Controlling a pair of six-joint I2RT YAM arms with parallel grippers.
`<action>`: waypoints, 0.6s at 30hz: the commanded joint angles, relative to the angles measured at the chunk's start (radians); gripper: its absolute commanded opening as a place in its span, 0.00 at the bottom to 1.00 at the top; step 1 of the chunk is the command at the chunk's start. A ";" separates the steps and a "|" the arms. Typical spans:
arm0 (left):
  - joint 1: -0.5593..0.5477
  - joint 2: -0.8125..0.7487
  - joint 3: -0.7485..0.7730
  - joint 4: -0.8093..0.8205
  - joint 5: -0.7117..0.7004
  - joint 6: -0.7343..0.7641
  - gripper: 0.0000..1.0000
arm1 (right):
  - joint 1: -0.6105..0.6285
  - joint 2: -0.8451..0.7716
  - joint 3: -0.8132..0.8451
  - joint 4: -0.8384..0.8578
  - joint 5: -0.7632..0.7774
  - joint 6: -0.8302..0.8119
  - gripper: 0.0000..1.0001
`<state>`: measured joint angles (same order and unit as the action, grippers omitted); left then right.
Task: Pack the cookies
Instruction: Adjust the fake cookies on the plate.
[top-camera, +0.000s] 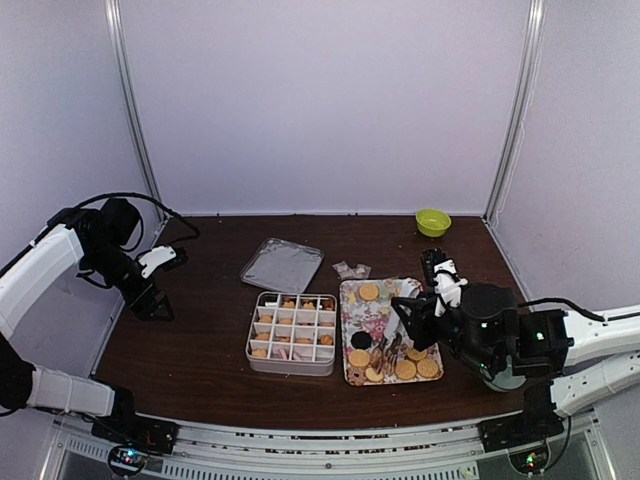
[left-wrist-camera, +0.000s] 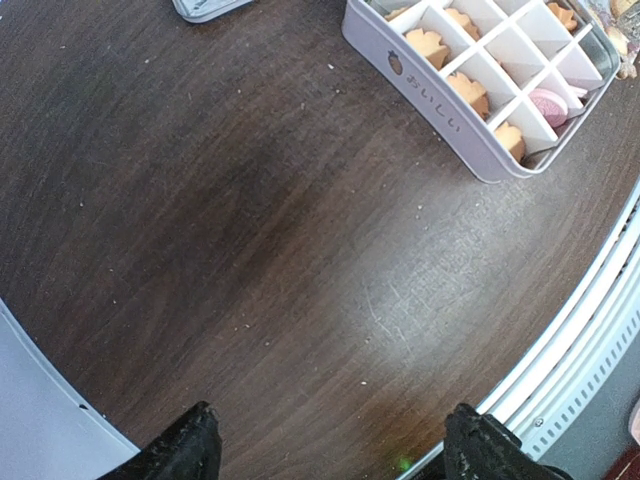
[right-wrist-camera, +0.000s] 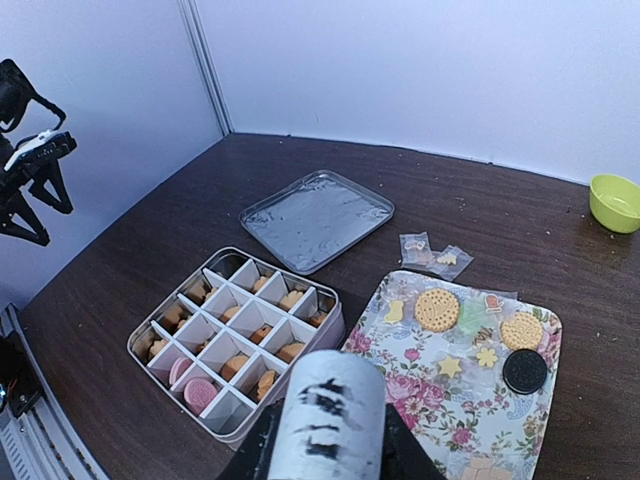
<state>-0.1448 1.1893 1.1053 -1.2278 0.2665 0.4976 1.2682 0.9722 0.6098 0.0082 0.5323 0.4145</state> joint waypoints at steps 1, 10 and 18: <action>0.007 -0.002 0.029 0.013 0.010 -0.010 0.80 | 0.005 -0.028 0.030 0.003 0.019 -0.013 0.00; 0.007 0.001 0.027 0.015 0.008 -0.008 0.80 | 0.005 0.012 0.023 -0.016 0.028 -0.003 0.10; 0.007 0.003 0.024 0.014 0.009 -0.009 0.79 | 0.005 0.064 -0.009 0.054 0.000 0.009 0.27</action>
<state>-0.1448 1.1896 1.1072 -1.2278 0.2665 0.4976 1.2682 1.0164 0.6140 0.0044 0.5323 0.4126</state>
